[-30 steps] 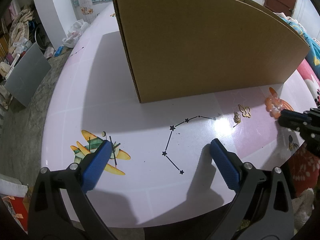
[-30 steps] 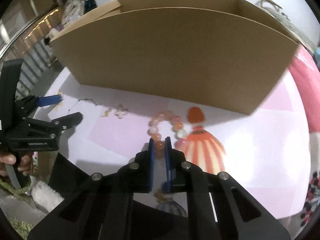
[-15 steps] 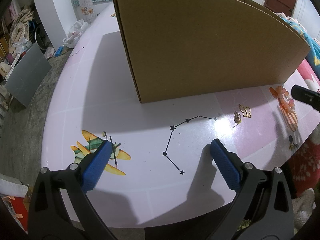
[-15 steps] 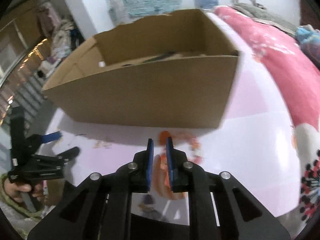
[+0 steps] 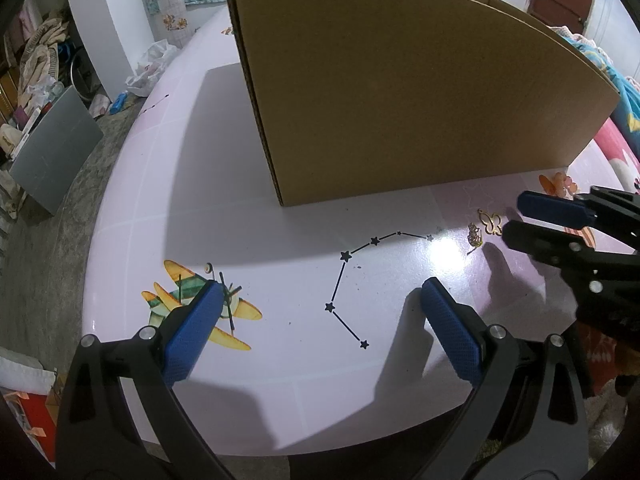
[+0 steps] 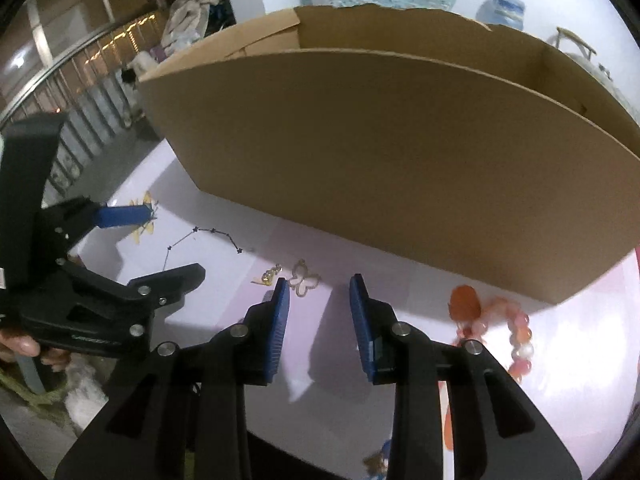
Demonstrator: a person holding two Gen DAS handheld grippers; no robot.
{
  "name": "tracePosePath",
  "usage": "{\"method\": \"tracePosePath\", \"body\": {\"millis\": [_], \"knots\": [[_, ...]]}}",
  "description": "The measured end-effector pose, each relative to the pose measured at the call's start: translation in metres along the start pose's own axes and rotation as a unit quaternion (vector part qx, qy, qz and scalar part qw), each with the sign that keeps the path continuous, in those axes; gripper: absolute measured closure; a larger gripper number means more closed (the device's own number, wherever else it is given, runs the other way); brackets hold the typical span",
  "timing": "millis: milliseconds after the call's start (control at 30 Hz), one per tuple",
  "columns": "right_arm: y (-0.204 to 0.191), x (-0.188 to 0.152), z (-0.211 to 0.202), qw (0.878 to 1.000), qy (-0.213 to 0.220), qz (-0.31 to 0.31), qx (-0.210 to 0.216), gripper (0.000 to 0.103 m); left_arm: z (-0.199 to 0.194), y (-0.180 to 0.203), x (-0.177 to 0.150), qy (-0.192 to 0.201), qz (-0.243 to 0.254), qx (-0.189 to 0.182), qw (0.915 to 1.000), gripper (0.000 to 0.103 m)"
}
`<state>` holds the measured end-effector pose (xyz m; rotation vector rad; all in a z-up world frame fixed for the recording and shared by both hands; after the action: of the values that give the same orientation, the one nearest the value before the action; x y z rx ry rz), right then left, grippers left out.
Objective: Organize jewelry
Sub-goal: 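Move the right gripper to the gold butterfly charm and grasp it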
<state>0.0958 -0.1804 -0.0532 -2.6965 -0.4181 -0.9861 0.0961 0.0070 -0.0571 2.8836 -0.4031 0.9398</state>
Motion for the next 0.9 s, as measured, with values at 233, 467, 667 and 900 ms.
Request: {"method": "tracePosePath", "body": {"millis": [233, 467, 667, 900], "knots": [[-0.01, 0.003, 0.006, 0.999, -0.001, -0.036, -0.01, 0.073, 0.0, 0.0, 0.001, 0.0, 0.005, -0.004, 1.0, 0.007], [-0.019, 0.003, 0.009, 0.998, -0.006, -0.054, -0.016, 0.087, 0.0, -0.001, 0.003, 0.002, 0.007, -0.006, 1.0, 0.007], [-0.013, 0.005, 0.007, 0.999, -0.006, -0.032, -0.024, 0.087, 0.0, -0.001, 0.002, 0.004, 0.007, -0.006, 0.9999, 0.007], [-0.004, 0.002, 0.004, 0.999, -0.013, -0.006, -0.036, 0.087, 0.002, 0.001, 0.001, 0.008, 0.013, -0.01, 0.9998, 0.007]]}}
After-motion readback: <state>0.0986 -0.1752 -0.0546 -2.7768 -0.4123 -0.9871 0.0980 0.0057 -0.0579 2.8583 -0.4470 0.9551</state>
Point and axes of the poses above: each gripper's, at about its wrist camera, not at the fingertips, and z roughly the way its jaws point, y to its right, x to its top, the point moved 1 cm from there along z, roughly the way its jaws point, and after that the axes turned 7 degrees about y, right-handed, at the moved point
